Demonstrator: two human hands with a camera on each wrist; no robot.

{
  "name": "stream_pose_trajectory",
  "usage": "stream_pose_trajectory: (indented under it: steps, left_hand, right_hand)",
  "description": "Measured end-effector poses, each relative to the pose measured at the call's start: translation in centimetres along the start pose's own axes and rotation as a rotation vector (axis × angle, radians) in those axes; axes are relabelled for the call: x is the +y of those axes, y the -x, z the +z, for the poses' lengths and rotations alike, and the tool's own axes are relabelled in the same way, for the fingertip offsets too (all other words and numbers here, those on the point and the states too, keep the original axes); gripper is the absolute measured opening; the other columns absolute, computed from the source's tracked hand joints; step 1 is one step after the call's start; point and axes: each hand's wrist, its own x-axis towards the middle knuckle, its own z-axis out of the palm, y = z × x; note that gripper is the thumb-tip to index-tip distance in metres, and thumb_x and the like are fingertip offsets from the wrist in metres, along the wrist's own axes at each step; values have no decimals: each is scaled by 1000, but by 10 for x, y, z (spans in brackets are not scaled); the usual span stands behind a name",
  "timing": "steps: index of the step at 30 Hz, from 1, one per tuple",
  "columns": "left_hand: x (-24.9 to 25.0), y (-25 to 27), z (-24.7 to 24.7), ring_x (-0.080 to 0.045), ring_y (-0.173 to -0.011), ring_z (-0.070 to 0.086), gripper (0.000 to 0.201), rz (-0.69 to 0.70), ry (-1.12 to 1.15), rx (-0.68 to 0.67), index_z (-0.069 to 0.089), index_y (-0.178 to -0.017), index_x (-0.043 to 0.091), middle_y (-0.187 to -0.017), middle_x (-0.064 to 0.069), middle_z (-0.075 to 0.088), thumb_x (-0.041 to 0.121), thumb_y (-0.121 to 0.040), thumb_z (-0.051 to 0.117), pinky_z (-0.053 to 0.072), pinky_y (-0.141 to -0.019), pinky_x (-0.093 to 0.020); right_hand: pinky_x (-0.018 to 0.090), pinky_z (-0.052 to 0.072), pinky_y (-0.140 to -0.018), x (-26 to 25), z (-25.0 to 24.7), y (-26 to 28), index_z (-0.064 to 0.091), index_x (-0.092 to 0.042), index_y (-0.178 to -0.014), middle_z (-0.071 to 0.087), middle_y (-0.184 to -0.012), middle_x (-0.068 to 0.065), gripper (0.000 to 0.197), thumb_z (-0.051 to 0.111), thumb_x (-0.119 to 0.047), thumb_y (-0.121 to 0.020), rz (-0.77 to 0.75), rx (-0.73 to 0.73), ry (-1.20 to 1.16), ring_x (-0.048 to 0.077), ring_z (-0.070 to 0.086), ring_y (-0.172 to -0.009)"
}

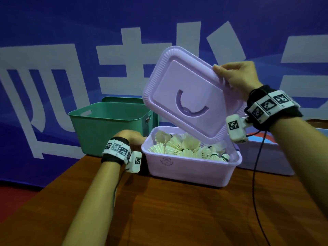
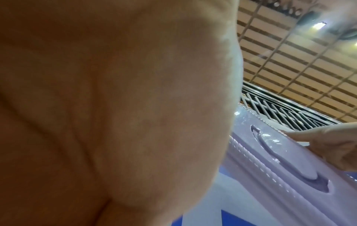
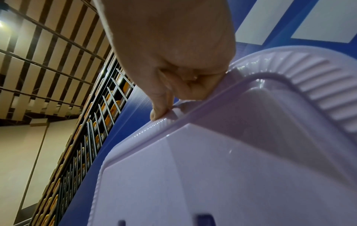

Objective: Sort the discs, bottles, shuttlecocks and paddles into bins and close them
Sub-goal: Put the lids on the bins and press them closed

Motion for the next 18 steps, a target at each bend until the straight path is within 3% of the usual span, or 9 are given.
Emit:
stream_pose_trajectory:
  steps: [3,6,8,10,12,15,18]
  left_hand:
    - [0,5,-14,-29,-85,69,59,15,-49,69,71,-99,4,-98,-8,73,47,-107,32,55,-84,-36]
    - [5,12,-28,-31,-86,75,51,195,311,212,68,-107,0,-91,-11,78,34,-109,29,60,-83,-44]
    - [13,19,-33,-28,-85,76,42,372,647,349,65,-112,4,-91,-10,78,29,-109,31,61,-75,-39]
    - [24,24,-33,-28,-82,76,48,491,1008,399,66,-107,8,-89,-11,77,40,-109,31,58,-66,-33]
    - [35,27,-30,-25,-67,71,63,518,1287,399,69,-93,14,-78,-10,73,63,-103,30,51,-63,-31]
    - [42,25,-28,-19,-53,58,68,530,1360,358,68,-77,20,-64,-6,62,75,-96,32,43,-60,-32]
    - [37,29,-33,-19,-55,47,81,595,1360,230,64,-79,18,-65,-6,53,87,-86,21,38,-51,-26]
  right_hand:
    - [13,34,-37,-2,-2,1,79,-15,-94,54,-43,-15,28,81,-39,-81,37,-35,-2,1,42,-35]
    - [14,31,-36,-4,-3,1,79,-16,-95,51,-43,-13,28,81,-40,-81,63,-68,-17,2,37,-34]
    - [15,32,-36,-2,-3,-2,80,-17,-94,54,-54,-5,29,82,-42,-79,120,-69,-37,7,39,-39]
    - [16,31,-36,1,-2,-6,77,-18,-88,51,-64,0,29,83,-44,-77,214,-86,-66,10,39,-44]
    - [17,23,-39,8,-1,-8,70,-23,-83,44,-67,4,34,86,-49,-69,308,-108,-50,12,30,-50]
    - [14,19,-36,25,1,-8,63,-17,-69,42,-61,-2,35,82,-46,-76,407,-130,56,10,26,-45]
    - [14,20,-37,46,1,-3,49,-21,-61,38,-62,0,44,82,-45,-77,465,-128,149,11,25,-40]
